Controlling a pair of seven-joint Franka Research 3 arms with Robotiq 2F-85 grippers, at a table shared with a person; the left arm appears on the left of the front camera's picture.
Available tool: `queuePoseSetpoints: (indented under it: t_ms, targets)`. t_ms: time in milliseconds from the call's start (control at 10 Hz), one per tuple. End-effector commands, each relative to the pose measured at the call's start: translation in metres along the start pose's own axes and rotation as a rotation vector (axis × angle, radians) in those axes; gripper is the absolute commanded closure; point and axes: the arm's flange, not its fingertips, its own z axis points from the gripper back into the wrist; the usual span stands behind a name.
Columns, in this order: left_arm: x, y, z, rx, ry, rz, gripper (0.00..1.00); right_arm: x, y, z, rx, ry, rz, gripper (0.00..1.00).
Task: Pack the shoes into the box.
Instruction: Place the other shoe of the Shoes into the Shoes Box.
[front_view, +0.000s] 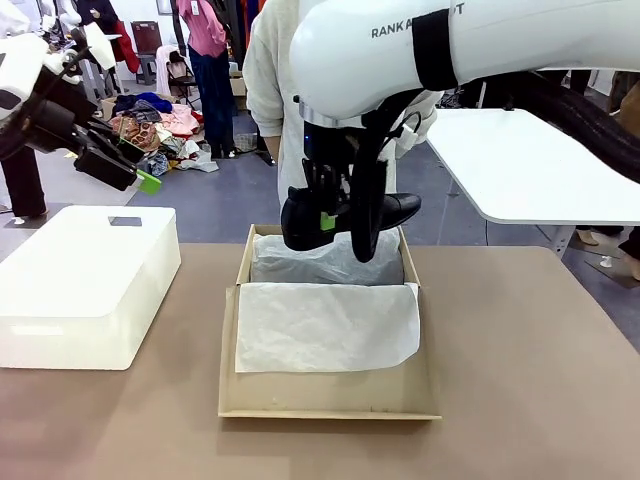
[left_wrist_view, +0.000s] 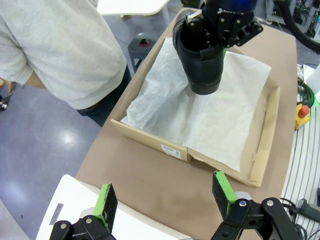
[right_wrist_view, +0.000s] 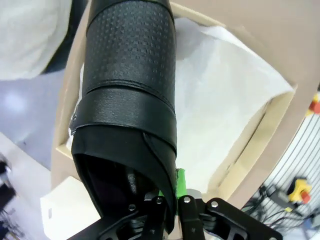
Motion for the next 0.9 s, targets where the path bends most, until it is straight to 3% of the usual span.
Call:
queuePoseSetpoints:
  t_ms: [0, 400, 800]
  targets:
    - [-0.001, 0.001, 0.000, -0.014, -0.016, -0.012, 0.00, -0.024, -0.001, 0.004, 0.056, -0.039, -0.174, 1.00]
    - [-0.001, 0.001, 0.000, -0.014, -0.016, -0.012, 0.00, -0.044, 0.002, -0.020, 0.093, 0.001, -0.309, 1.00]
    - [-0.001, 0.001, 0.000, -0.014, -0.016, -0.012, 0.00, -0.043, 0.013, -0.047, 0.052, 0.008, -0.311, 1.00]
